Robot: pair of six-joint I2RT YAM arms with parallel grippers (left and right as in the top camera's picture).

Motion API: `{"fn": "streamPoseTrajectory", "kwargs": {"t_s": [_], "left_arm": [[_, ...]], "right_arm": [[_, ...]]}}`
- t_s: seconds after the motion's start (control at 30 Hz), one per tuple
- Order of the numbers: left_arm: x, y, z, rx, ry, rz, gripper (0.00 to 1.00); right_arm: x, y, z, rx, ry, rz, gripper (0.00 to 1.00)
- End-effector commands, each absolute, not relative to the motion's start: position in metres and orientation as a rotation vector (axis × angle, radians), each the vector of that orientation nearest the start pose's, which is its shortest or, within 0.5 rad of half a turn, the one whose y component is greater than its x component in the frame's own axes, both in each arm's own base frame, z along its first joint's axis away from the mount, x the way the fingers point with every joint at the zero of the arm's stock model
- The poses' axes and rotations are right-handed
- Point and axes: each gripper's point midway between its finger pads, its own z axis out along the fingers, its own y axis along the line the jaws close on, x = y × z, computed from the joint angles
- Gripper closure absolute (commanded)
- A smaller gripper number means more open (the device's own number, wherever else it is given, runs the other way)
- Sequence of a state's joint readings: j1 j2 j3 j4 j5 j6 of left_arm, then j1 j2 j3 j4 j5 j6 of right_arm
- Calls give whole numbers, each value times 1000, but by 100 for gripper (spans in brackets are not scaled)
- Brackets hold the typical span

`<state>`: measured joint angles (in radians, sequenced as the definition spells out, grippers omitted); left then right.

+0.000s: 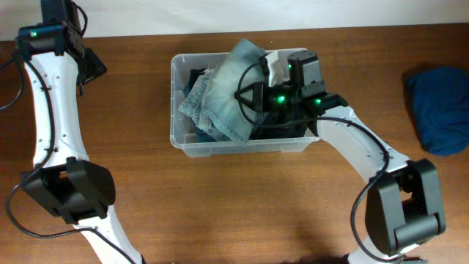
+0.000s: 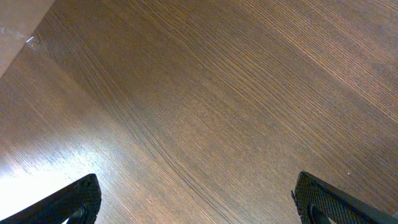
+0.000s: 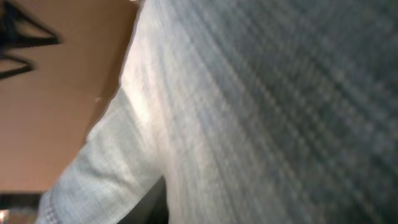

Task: Pack container
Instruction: 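Lower the jeans into the bin and release the right gripper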

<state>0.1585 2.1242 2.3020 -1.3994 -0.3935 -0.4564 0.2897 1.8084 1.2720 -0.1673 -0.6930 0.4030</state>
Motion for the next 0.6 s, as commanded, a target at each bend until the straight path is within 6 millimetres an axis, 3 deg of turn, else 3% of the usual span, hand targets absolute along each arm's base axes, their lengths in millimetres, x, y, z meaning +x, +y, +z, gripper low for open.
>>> {"fn": "streamPoseTrajectory", "kwargs": {"t_s": [0.0,0.1,0.2,0.4,0.57], "left_arm": [[452,141,221,-911,2549,473,1],[452,141,221,-911,2549,473,0],[452,141,221,-911,2549,473,1],[452,141,221,-911,2549,473,1],[452,141,221,-911,2549,473,1]], "right_arm": [[440,234,150,-316,2326,983,62],[442,230,149,-312,2331,958,33],[446,221,145,-279,2346,910,19],[451,200,136,-219,2385,830,12],[456,187,142,-220,2403,762,5]]}}
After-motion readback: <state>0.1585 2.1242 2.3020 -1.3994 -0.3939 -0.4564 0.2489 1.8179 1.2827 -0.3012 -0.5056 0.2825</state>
